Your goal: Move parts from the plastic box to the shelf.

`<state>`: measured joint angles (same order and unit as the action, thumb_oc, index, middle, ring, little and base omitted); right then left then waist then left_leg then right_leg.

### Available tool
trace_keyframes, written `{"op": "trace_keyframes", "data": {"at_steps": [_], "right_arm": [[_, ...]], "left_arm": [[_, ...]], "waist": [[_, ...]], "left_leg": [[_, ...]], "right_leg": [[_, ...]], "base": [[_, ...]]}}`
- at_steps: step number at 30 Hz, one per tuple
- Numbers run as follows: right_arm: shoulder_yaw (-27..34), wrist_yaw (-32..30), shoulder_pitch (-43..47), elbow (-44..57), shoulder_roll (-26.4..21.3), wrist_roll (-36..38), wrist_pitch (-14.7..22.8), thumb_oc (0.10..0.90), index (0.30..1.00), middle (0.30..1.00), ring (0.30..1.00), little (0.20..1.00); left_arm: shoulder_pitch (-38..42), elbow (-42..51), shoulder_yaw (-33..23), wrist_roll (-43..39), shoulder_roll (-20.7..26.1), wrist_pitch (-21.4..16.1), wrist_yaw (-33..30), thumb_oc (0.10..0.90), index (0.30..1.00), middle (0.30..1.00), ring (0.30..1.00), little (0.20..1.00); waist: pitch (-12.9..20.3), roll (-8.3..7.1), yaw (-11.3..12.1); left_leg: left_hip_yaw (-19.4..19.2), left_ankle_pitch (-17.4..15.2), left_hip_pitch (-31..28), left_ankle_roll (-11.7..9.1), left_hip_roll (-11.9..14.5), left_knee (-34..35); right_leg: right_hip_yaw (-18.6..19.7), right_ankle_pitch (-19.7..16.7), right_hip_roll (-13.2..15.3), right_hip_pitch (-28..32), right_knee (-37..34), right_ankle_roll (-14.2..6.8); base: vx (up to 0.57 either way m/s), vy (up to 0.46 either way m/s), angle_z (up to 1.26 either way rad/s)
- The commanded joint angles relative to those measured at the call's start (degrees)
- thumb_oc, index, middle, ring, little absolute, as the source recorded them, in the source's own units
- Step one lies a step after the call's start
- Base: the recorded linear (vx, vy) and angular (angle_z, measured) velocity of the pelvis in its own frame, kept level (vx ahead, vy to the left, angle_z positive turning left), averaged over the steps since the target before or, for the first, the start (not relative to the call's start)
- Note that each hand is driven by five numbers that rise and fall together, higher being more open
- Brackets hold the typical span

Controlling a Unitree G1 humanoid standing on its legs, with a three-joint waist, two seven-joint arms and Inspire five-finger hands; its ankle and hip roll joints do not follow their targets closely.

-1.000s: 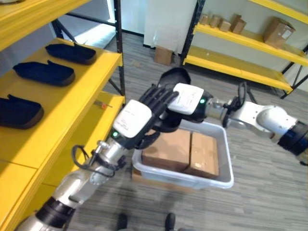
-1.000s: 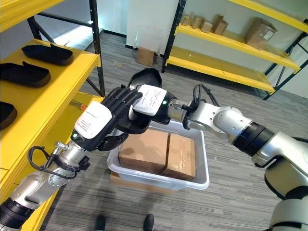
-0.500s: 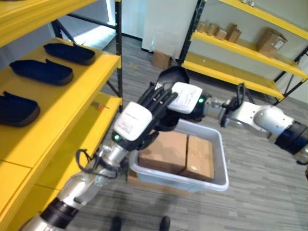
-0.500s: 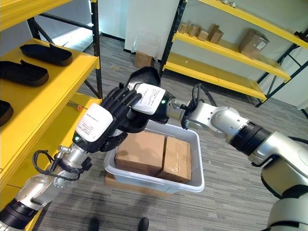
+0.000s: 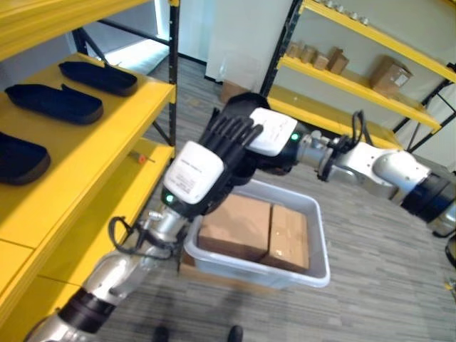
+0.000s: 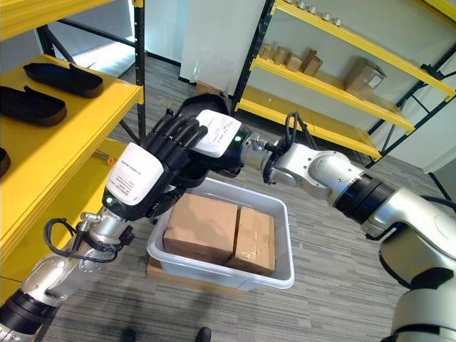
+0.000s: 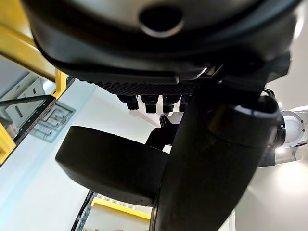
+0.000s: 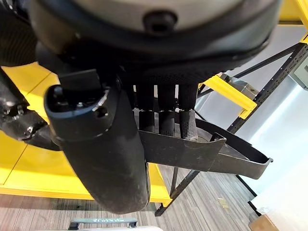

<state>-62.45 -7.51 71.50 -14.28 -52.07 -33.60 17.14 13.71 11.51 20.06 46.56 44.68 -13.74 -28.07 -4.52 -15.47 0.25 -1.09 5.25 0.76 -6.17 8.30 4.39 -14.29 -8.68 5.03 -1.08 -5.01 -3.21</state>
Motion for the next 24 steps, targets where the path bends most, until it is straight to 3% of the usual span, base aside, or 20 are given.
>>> {"op": "trace_keyframes", "data": {"at_steps": [1,10,19,20,21,24], "right_arm": [[3.54,-4.37,12.85,-5.8,-0.48,4.83,-4.1,0.4,0.3,0.3,0.3,0.3],[5.77,-3.81,12.72,-6.8,0.28,9.91,-3.62,0.4,0.3,0.3,0.3,0.3],[6.23,-3.69,13.45,-6.83,0.86,10.17,-3.41,0.4,0.3,0.3,0.3,0.3],[6.34,-3.52,13.62,-6.88,1.21,10.21,-3.29,0.4,0.3,0.3,0.3,0.3],[6.46,-3.39,13.63,-6.81,1.33,10.36,-3.24,0.4,0.3,0.3,0.3,0.3],[6.73,-3.41,13.94,-6.66,1.79,10.31,-3.3,0.4,0.3,0.3,0.3,0.3]], "left_arm": [[10.04,5.25,0.99,2.31,1.56,-0.56,-5.18,0.9,1.0,1.0,1.0,1.0],[12.75,5.28,2.67,4.7,2.79,-0.09,-5.64,0.9,1.0,1.0,1.0,1.0],[13.42,2.53,4.21,6.61,3.96,0.65,-5.16,0.9,1.0,1.0,1.0,1.0],[13.48,1.28,4.72,7.08,4.21,0.97,-4.94,0.51,0.454,0.454,0.454,0.454],[13.42,0.35,5.05,7.33,4.25,1.1,-4.9,0.4,0.3,0.3,0.3,0.3],[14.03,-2.44,6.36,8.15,4.16,1.76,-4.6,0.4,0.3,0.3,0.3,0.3]], "waist": [[4.58,0.89,1.17],[4.97,0.58,1.14],[5.13,0.69,0.94],[5.16,0.72,0.9],[5.18,0.76,0.84],[5.26,0.84,0.65]], "left_leg": [[-1.09,-6.59,-4.85,0.41,3.17,0.61],[-1.09,-6.74,-5.08,0.29,3.47,0.61],[-1.18,-6.8,-5.13,0.3,3.54,0.61],[-1.19,-6.81,-5.14,0.32,3.52,0.61],[-1.24,-6.79,-5.18,0.32,3.5,0.61],[-1.29,-6.76,-5.19,0.3,3.41,0.61]], "right_leg": [[1.84,2.04,4.19,2.69,0.21,-7.14],[2.0,2.07,3.8,2.81,0.3,-7.05],[2.22,2.09,3.67,2.89,0.17,-7.0],[2.28,2.09,3.66,2.94,0.15,-6.96],[2.3,2.09,3.65,2.92,0.16,-6.97],[2.34,2.08,3.63,2.85,0.14,-7.0]], "base": [[0.0,0.0,0.0],[0.0,0.0,0.0],[0.0,0.0,0.0],[0.0,0.0,0.0],[0.0,0.0,0.0],[0.0,0.0,0.0]]}}
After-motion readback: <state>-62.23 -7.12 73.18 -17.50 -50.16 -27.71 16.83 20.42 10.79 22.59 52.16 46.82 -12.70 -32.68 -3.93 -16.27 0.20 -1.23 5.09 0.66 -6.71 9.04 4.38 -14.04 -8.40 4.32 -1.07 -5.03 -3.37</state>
